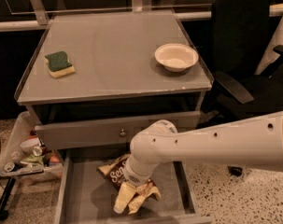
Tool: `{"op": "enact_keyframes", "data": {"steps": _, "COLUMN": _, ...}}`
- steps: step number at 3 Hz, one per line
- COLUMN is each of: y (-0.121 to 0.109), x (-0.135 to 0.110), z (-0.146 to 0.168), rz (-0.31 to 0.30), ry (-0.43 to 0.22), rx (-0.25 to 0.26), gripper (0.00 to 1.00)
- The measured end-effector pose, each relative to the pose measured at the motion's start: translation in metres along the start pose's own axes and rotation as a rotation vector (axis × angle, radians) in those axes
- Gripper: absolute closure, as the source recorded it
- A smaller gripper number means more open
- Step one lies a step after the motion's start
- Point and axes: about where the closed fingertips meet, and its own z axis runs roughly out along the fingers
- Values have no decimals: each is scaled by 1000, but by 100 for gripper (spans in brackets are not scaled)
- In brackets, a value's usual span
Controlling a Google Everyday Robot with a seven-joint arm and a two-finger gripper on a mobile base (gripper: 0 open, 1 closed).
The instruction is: Pick brown chip bag from middle drawer and place on counter
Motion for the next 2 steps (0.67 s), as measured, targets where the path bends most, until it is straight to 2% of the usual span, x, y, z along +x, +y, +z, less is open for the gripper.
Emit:
{"op": "enact_keyframes", "data": {"steps": 1, "y": -9, "x": 3, "z": 21, "rz": 32, "ry": -24, "rx": -5, "gripper": 0}}
{"op": "enact_keyframes", "data": {"steps": 2, "y": -36, "x": 15, "z": 54, "rz": 103, "ry": -48, "rx": 22, "gripper": 0}}
